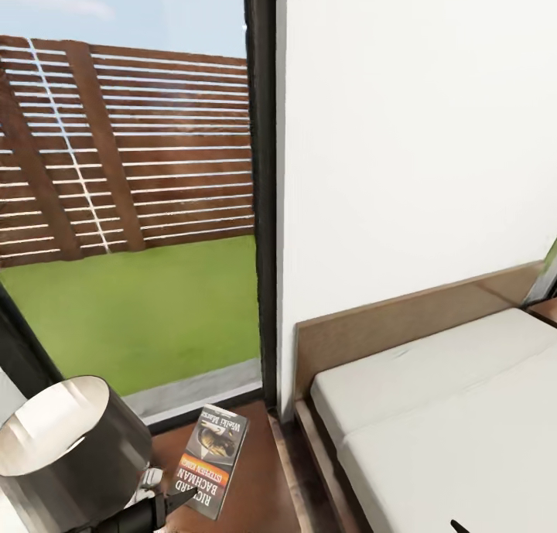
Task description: In the bedroom, move the book from the bed onto either nightstand, and place the two sandals side by side next to the bed.
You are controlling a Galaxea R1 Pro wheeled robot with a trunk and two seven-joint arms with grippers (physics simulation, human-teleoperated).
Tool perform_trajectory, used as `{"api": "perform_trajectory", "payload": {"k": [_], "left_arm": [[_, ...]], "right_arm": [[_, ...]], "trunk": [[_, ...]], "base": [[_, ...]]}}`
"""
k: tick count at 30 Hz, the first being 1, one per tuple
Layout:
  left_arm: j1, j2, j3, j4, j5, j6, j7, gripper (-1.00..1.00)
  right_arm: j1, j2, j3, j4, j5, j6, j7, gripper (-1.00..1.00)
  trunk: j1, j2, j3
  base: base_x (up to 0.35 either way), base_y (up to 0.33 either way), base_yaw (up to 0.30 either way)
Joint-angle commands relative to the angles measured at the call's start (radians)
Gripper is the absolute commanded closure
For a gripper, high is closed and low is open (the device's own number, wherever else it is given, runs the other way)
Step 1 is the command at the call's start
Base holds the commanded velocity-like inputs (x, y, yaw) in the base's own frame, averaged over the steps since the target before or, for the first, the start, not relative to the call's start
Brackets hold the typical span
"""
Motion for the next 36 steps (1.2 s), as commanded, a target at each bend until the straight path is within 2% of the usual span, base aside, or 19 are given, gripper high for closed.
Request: {"api": "perform_trajectory", "payload": {"k": [1, 17, 22, 24, 36], "left_arm": [[-0.001, 0.000, -0.003, 0.000, 0.009, 0.009, -0.001, 1.00], [-0.001, -0.013, -0.003, 0.000, 0.008, 0.008, -0.001, 1.00], [-0.001, -0.013, -0.003, 0.000, 0.007, 0.008, 0.000, 1.00], [-0.001, -0.013, -0.003, 0.000, 0.007, 0.008, 0.000, 1.00], [-0.001, -0.015, -0.004, 0.000, 0.007, 0.008, 0.000, 1.00]], "right_arm": [[0.000, 0.000, -0.001, 0.000, -0.005, 0.010, 0.003, -1.00], [0.000, 0.000, -0.001, 0.000, -0.003, 0.010, 0.003, -1.00], [0.000, 0.000, -0.002, 0.000, 0.049, 0.010, 0.003, -1.00], [0.000, 0.000, -0.002, 0.000, 0.059, 0.010, 0.003, -1.00], [0.000, 0.000, -0.002, 0.000, 0.068, 0.010, 0.003, -1.00]], "trunk": [[0.001, -0.002, -0.002], [0.001, -0.002, -0.002], [0.001, -0.002, -0.002], [0.001, -0.002, -0.002], [0.001, -0.002, -0.003]], "base": [[0.000, 0.000, 0.286], [0.000, 0.000, 0.286], [0.000, 0.000, 0.286], [0.000, 0.000, 0.286], [0.000, 0.000, 0.248]]}}
